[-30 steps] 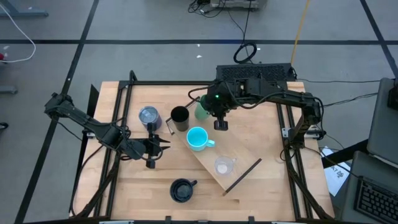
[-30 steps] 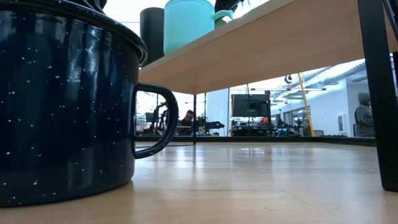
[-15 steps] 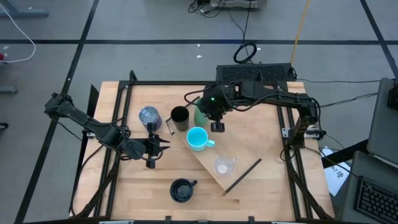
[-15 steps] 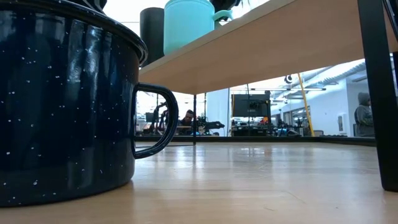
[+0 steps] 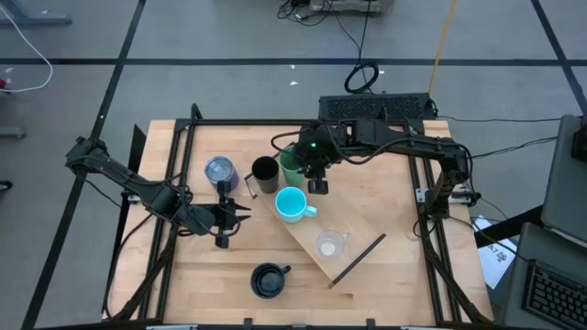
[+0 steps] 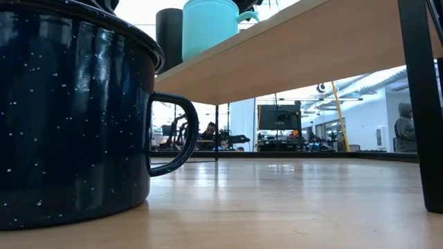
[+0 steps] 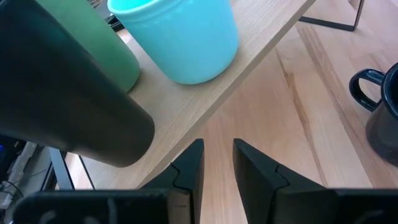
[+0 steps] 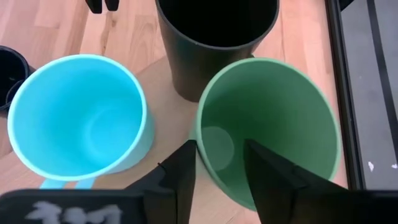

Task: Stack small to large cups/mugs on shelf
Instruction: Put the green cup on the shelf

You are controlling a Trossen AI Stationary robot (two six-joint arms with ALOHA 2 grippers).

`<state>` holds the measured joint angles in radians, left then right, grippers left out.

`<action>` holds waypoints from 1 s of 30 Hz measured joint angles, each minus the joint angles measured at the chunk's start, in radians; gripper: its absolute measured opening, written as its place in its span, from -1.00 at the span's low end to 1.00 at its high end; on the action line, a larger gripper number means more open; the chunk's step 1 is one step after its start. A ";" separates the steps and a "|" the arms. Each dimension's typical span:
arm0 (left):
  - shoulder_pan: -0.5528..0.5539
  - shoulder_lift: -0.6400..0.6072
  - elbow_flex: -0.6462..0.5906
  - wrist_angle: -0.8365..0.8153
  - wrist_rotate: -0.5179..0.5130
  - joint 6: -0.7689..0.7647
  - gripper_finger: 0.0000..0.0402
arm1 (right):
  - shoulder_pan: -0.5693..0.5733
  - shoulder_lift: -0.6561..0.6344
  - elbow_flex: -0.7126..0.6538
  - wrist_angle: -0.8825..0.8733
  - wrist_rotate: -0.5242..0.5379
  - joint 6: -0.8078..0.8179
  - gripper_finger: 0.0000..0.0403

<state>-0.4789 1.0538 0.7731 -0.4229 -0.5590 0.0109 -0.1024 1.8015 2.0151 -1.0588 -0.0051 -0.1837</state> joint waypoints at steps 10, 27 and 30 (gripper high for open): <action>0.000 0.000 0.000 0.000 0.000 0.000 -0.56 | 0.000 0.000 0.000 0.002 0.012 -0.044 -0.34; 0.000 0.000 -0.001 0.001 0.008 0.000 -0.56 | 0.031 -0.018 0.000 0.040 0.016 -0.065 -0.34; 0.000 0.000 -0.001 0.001 0.008 0.000 -0.56 | 0.040 -0.037 0.000 0.052 0.015 -0.068 -0.34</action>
<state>-0.4789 1.0538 0.7723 -0.4217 -0.5510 0.0105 -0.0620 1.7642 2.0151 -1.0070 0.0101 -0.2512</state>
